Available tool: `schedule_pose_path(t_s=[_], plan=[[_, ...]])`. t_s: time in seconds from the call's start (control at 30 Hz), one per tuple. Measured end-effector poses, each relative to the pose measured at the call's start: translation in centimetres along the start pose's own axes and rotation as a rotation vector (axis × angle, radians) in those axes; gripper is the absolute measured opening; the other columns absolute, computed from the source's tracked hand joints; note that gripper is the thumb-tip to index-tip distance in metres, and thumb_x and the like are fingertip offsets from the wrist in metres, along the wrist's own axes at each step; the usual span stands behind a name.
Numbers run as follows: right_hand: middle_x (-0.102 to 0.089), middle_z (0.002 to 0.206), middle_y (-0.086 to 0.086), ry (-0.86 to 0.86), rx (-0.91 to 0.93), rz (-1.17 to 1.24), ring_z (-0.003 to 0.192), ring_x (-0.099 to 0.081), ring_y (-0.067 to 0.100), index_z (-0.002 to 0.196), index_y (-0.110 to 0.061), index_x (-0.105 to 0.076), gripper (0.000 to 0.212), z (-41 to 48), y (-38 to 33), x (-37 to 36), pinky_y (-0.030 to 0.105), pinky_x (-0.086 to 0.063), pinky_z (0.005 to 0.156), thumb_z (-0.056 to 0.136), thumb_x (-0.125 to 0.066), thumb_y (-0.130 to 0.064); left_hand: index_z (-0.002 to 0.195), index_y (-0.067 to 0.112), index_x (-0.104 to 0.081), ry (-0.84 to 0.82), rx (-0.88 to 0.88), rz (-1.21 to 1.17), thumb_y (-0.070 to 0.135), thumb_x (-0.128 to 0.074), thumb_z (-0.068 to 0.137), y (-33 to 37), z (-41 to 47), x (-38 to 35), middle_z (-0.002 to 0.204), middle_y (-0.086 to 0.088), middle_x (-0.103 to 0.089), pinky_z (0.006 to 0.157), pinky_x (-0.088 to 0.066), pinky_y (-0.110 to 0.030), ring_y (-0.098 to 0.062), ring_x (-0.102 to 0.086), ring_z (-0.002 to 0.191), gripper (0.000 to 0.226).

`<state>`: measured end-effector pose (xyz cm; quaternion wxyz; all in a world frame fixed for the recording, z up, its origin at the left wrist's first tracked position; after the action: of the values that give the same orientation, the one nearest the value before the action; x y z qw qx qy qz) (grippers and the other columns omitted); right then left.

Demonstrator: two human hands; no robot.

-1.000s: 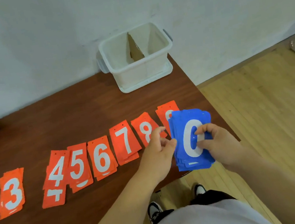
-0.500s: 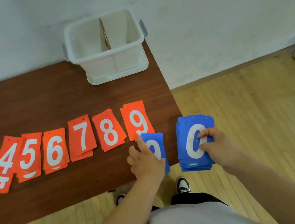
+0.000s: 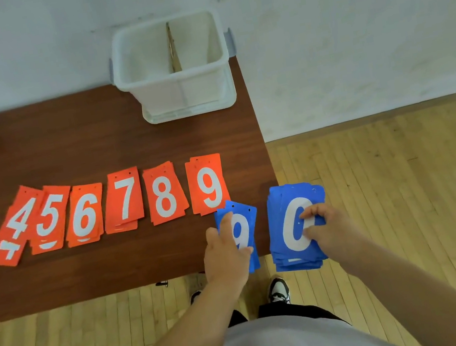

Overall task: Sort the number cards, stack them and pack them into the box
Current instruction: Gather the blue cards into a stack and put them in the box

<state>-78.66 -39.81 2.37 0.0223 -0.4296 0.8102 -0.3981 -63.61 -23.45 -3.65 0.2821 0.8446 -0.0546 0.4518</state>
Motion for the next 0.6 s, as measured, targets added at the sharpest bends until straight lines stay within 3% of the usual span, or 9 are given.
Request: schedule_pose_path(t_s=[0.07,0.23,0.37,0.47,0.6], plan=[[-0.061,0.110,-0.001,0.009,0.001,0.024,0.093,-0.067,0.023,0.100,-0.026,-0.065,0.026,0.0,0.1,0.5,0.037,-0.059,0.067,0.090,-0.062,-0.002,0.150,0.039,-0.028,-0.046,-0.013,-0.024,0.029,-0.073,0.092,0.2,-0.1,-0.1,0.115,0.004,-0.038,0.066,-0.054,-0.024,-0.014,-0.059,0.078,0.074],[-0.063,0.111,0.000,0.014,0.013,0.122,0.094,-0.066,0.024,0.101,-0.023,-0.066,0.026,0.2,-0.2,1.1,0.045,-0.059,0.078,0.088,-0.063,0.000,0.140,0.032,-0.047,-0.019,0.004,-0.171,0.019,-0.068,0.094,0.0,0.2,0.7,0.121,0.008,-0.052,0.082,-0.058,-0.034,-0.012,-0.056,0.096,0.053],[-0.063,0.111,0.000,0.012,0.019,0.133,0.095,-0.066,0.024,0.101,-0.024,-0.066,0.027,0.5,-0.7,0.7,0.047,-0.059,0.079,0.088,-0.063,0.000,0.131,0.030,-0.049,0.034,0.022,0.001,0.026,-0.075,0.088,0.1,0.7,1.2,0.118,0.007,-0.057,0.085,-0.055,-0.037,-0.019,-0.052,0.107,0.050],[-0.062,0.113,0.000,0.002,0.012,0.112,0.098,-0.066,0.024,0.101,-0.026,-0.066,0.027,0.8,-0.7,0.3,0.049,-0.061,0.080,0.089,-0.064,-0.002,0.136,0.031,-0.042,-0.009,0.023,0.159,0.038,-0.076,0.087,0.8,0.9,0.7,0.136,0.005,-0.047,0.092,-0.051,-0.039,-0.025,-0.042,0.122,0.060],[-0.062,0.113,0.000,-0.005,0.010,0.087,0.098,-0.066,0.023,0.101,-0.027,-0.066,0.027,1.1,-0.3,0.1,0.043,-0.063,0.076,0.089,-0.064,-0.002,0.144,0.034,-0.035,-0.047,0.058,0.163,0.033,-0.073,0.090,1.3,1.1,0.0,0.163,0.002,-0.013,0.100,-0.050,-0.042,-0.034,-0.024,0.137,0.066]])
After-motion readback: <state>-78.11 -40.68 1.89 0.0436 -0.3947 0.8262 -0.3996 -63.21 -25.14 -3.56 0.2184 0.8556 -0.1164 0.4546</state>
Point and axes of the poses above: each hand's wrist, its own z-axis towards the middle knuckle, its own x-axis out of the back of the hand, y = z × x, the point moved 2 cm from there along z, towards the middle knuckle
